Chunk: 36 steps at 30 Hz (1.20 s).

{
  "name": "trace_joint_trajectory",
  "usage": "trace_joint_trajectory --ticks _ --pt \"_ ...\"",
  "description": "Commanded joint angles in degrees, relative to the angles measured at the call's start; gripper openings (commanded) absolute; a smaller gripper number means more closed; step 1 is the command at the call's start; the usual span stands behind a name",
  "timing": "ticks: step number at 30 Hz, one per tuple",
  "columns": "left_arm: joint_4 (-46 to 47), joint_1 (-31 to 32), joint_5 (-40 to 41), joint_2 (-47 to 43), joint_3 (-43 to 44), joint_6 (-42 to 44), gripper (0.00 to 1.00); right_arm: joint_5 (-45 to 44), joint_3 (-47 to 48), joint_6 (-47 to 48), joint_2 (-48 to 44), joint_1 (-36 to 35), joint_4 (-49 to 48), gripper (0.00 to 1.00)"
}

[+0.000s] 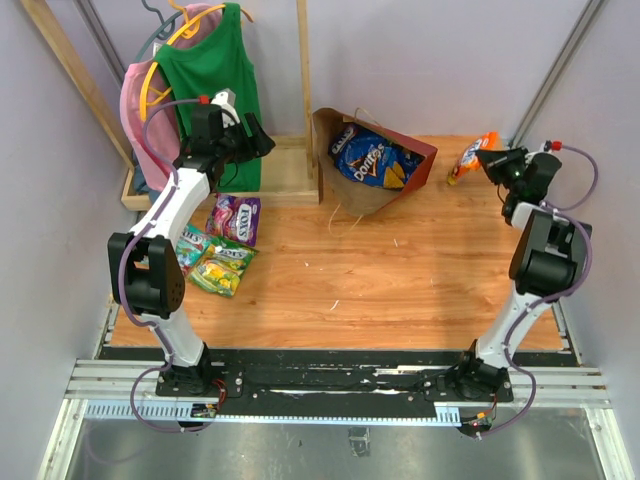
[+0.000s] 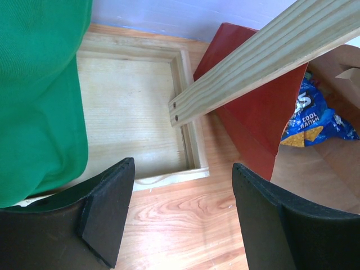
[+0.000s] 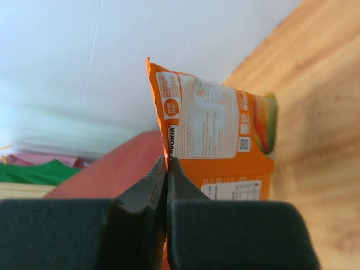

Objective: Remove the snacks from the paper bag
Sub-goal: Place the snack at the center of the board.

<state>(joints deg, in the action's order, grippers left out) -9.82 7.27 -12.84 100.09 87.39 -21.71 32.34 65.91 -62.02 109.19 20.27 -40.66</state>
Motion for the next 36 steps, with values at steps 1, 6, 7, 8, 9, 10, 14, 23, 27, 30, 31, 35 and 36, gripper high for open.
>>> trace_joint_trajectory --ticks 1,6,7,8,9,10,14,23,27,30,31,35,36 --pt "1.6 -0.4 -1.1 -2.1 -0.3 0.1 0.74 1.9 8.2 -10.7 10.1 0.2 -13.3 0.01" --pt "1.2 -0.4 -0.3 -1.6 0.2 0.5 0.74 2.2 4.8 -8.5 14.5 0.2 -13.0 0.01" --pt "1.2 -0.4 -0.3 -1.5 0.3 0.5 0.74 1.1 3.2 -6.7 13.8 0.3 -10.9 0.01" --pt "1.1 -0.4 -0.3 -1.3 0.4 0.5 0.74 -0.6 0.7 -4.8 12.8 0.3 -8.8 0.01" --pt "1.1 -0.4 -0.4 -1.1 0.6 0.5 0.74 -1.9 -1.0 -3.0 11.6 0.3 -6.9 0.01" --pt "1.1 -0.4 -0.4 -0.8 0.7 0.4 0.74 -3.5 -2.5 -1.3 10.4 0.3 -4.7 0.01" --pt "0.9 -0.4 -0.3 0.1 1.3 0.5 0.74 -9.8 -6.4 3.8 5.3 0.3 5.8 0.01" --pt "0.7 -0.4 0.0 1.2 2.0 0.4 0.74 -25.7 -11.4 3.3 -2.7 0.3 17.3 0.08" --pt "0.3 -0.4 0.1 1.4 2.5 0.5 0.74 -26.7 -11.1 0.7 -1.0 0.1 17.7 0.12" --pt "-0.9 -0.3 1.7 1.0 2.9 0.7 0.74 -27.2 -11.1 -1.0 0.2 0.0 18.0 0.12" --pt "-1.4 -0.2 2.7 0.7 2.9 0.9 0.73 -27.8 -11.4 -1.6 0.3 -0.1 17.8 0.12" --pt "-1.9 0.7 5.4 -2.2 2.1 1.8 0.73 -29.8 -11.0 -2.6 0.8 -0.9 17.1 0.12" --pt "-1.8 1.1 5.5 -2.8 1.7 2.0 0.74 -29.9 -10.3 -2.6 1.2 -1.1 17.5 0.12"
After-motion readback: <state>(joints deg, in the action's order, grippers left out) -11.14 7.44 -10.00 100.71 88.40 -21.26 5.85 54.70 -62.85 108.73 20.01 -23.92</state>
